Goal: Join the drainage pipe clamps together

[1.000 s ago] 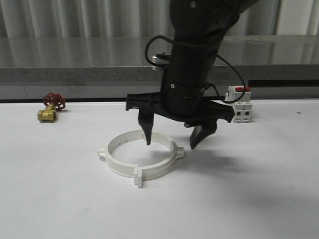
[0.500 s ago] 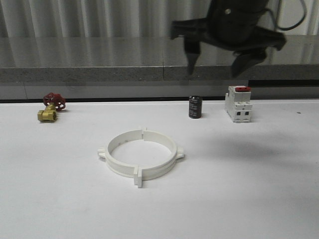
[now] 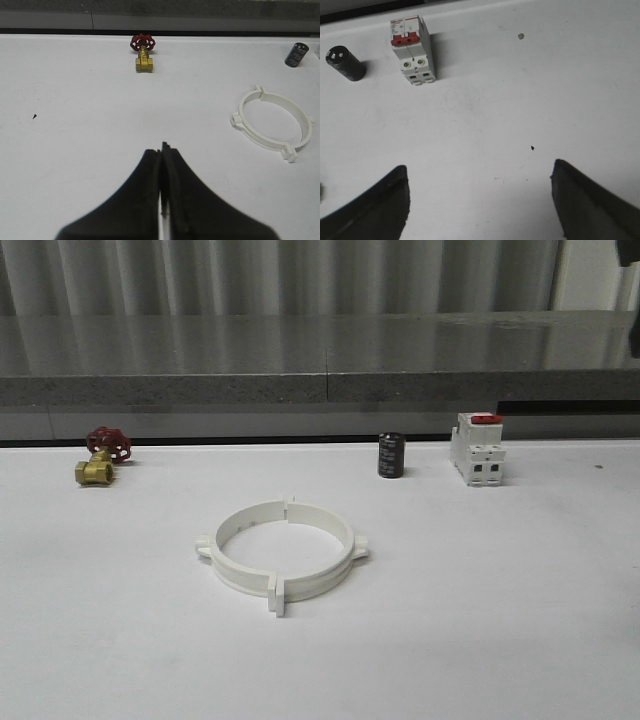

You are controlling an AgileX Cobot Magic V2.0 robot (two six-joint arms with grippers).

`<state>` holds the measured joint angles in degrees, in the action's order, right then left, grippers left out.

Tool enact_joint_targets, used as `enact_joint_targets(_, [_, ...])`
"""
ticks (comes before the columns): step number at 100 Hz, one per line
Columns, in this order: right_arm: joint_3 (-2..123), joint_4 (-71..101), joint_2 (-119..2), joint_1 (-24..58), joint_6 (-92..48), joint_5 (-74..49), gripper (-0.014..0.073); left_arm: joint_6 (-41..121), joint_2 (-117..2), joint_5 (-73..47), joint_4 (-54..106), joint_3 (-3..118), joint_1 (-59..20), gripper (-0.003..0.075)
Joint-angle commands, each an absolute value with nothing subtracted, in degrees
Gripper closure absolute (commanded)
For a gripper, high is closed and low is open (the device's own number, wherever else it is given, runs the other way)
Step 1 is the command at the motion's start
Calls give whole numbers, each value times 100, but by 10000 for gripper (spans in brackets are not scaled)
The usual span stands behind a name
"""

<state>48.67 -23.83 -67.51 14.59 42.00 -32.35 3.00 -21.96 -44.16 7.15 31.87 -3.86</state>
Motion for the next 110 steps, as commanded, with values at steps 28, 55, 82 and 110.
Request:
enact_joint_targets(28, [3457,-2789,-4350,1410,4129,-3235,25,288,-2240,-4050,812,3339,-378,741])
enact_joint_targets(55, [2983,-2993,-3087,1410,4129,-4056,489,288,-2240,-4050,812,3339,-378,741])
enact_joint_targets(82, [2978,-3110,-2908,1410,4129,-4091,662,288,-2240,-4050,812,3339,-378,741])
enact_joint_targets(110, [2978,-3110,-2908,1410,4129,-4091,662,288,-2240,-4050,812,3339,-378,741])
